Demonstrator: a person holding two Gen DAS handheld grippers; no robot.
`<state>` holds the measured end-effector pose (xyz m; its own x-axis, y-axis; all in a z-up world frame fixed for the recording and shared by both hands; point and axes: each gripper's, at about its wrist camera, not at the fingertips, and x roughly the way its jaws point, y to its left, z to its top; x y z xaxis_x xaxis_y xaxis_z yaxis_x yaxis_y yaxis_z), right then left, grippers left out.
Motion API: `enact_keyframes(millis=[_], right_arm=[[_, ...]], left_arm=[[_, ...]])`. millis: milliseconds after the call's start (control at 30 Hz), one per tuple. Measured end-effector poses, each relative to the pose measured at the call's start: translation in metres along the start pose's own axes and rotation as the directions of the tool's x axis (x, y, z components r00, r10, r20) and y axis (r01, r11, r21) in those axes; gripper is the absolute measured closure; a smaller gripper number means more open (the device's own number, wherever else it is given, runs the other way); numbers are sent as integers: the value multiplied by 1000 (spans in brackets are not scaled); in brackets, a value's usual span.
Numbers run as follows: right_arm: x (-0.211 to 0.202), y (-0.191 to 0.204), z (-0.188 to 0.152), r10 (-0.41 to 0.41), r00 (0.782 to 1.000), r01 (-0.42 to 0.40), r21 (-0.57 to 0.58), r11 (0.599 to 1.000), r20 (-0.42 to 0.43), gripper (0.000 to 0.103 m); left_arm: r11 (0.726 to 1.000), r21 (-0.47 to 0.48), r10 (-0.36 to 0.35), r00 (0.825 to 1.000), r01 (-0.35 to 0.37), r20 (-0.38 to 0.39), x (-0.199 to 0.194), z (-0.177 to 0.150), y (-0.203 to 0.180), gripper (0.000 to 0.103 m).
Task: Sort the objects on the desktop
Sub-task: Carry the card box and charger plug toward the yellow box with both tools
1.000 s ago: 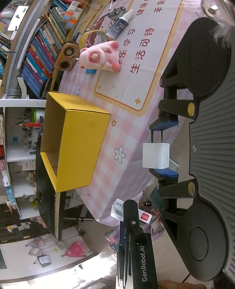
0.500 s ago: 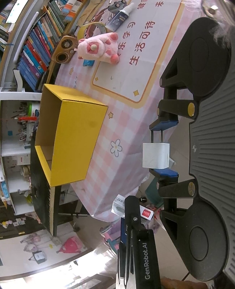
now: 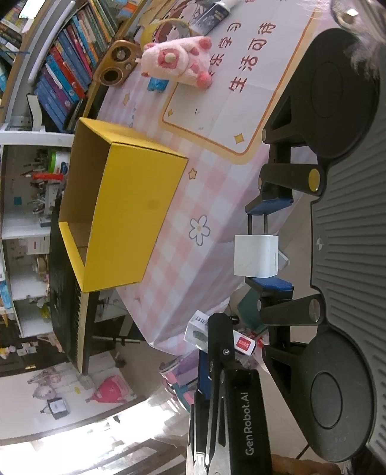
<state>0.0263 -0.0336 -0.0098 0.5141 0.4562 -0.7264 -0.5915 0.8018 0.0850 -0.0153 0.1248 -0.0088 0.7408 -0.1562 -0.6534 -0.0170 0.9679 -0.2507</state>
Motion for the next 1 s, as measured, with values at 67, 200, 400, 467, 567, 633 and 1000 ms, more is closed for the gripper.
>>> enact_keyframes(millis=[67,200,400,467,567,633,1000], right_arm=[[3,0,2,10,1000,-10,-6,1000,-7,62],[9,0,8,25,1000,-25,-20,999,-13,62],[13,-6,21,35,999,-34,-44,998,22,62],[10,-10,29,32,998,-29,-55,998,61,62],[7,-16,43,36,994,-30,-63,998,103,62],[5,-22,55,38,991,-30,-70,997,127,62],[12,-64,130,58,970,-40,-81,996,234,62]], left_arm=[[1000,-11,9,1000,-9,-2,1,1,2,75],[1000,-20,23,1000,-23,1,4,5,4,75],[998,-35,44,999,-43,30,8,19,5,75],[998,-35,45,998,-44,43,9,28,5,75],[999,-26,41,997,-40,71,12,43,2,75],[999,-20,40,995,-38,96,14,56,-1,75],[999,7,41,972,-43,233,40,130,-6,75]])
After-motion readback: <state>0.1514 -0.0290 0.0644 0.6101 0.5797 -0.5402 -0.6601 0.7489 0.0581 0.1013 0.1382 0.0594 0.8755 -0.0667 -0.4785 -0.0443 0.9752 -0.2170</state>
